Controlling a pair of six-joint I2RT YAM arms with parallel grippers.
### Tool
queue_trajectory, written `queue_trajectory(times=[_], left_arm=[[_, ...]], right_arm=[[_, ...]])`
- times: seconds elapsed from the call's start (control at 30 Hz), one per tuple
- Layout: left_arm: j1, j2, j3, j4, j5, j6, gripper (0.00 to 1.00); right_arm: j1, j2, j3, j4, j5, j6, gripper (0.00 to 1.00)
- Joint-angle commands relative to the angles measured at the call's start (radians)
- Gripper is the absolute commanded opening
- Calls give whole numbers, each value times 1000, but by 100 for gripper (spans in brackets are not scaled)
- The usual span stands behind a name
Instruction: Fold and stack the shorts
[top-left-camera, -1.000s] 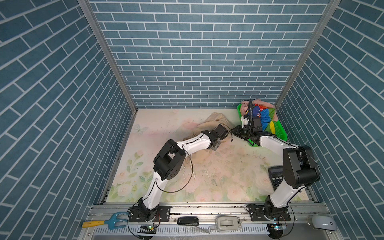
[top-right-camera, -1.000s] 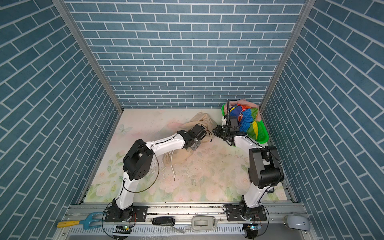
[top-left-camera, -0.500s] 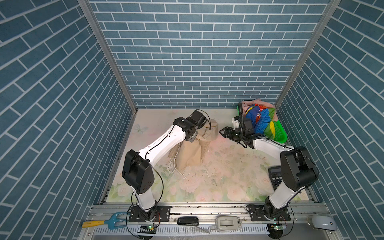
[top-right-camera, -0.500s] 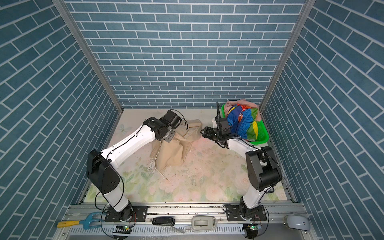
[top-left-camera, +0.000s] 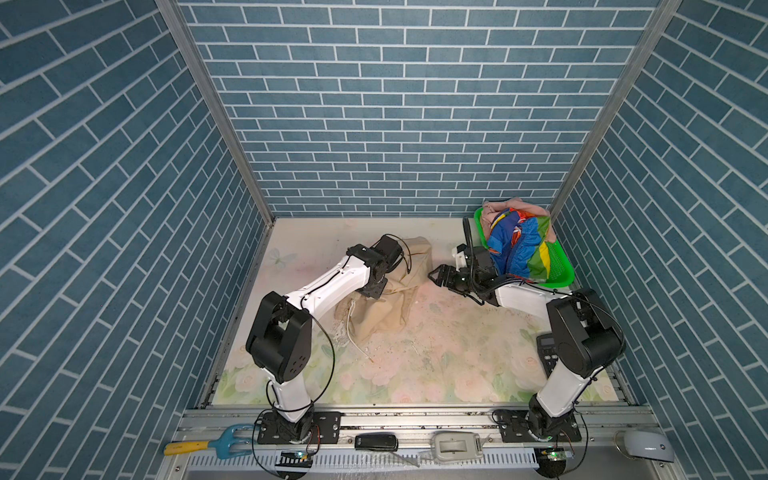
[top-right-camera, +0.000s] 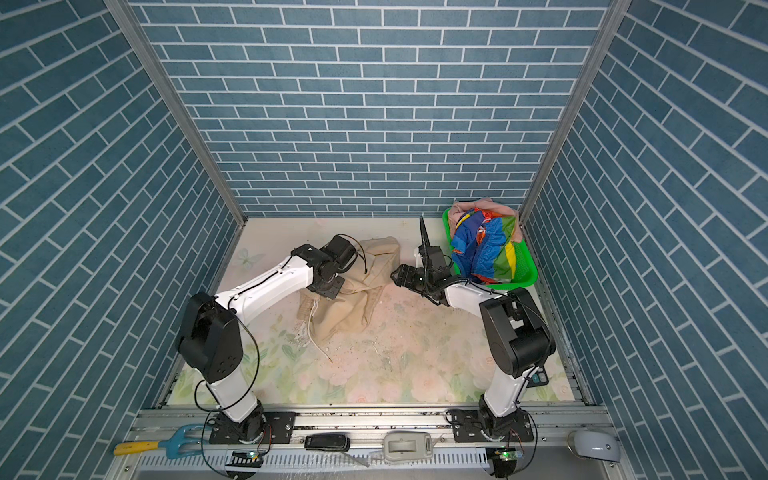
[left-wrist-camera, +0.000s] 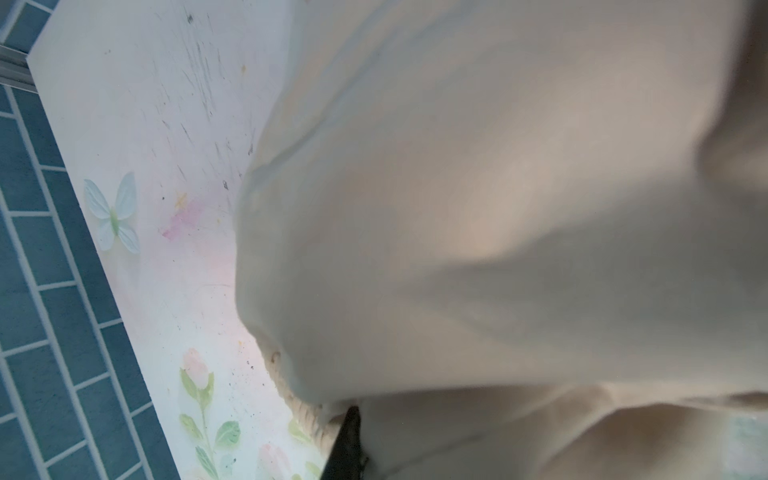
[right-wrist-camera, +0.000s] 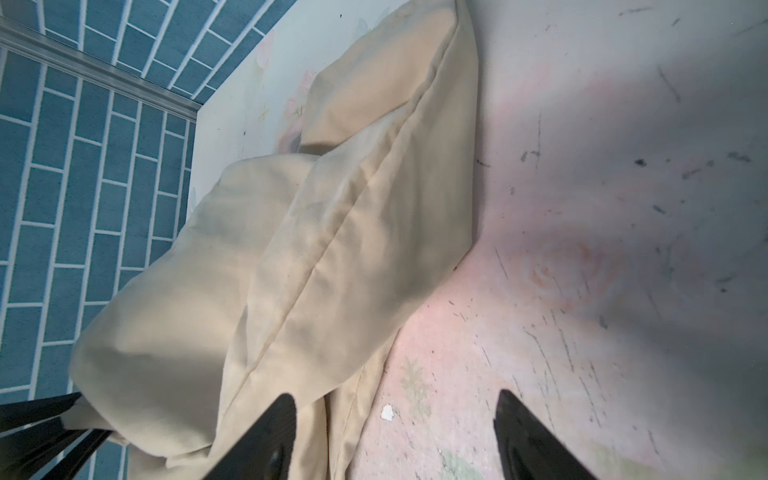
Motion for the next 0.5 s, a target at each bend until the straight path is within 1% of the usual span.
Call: queue_trajectory(times=[0.0, 0.13, 0.27, 0.3, 0.33, 0.37, 0.4, 0.47], left_arm=[[7, 28, -20, 23, -13, -31, 24], [13, 42, -27, 34, -65, -38, 26], [23, 43, -54, 64, -100, -44, 25], [26, 43, -61, 73, -100, -44, 22], [26, 44, -64, 76, -102, -42, 13], [27, 49, -65, 72, -107, -40, 2], [26, 54, -59, 56, -114, -39, 0], [27, 57, -20, -18, -149, -48, 0]], right_arm=[[5, -10, -8, 20, -10, 23, 76], [6, -14, -18, 28, -17, 27, 76], [6, -20, -25, 33, -19, 27, 76], [6, -20, -26, 35, -19, 27, 76], [5, -21, -28, 34, -19, 27, 76], [5, -21, -29, 35, -19, 27, 76], [5, -22, -30, 33, -19, 27, 77], [5, -26, -26, 19, -15, 27, 79]])
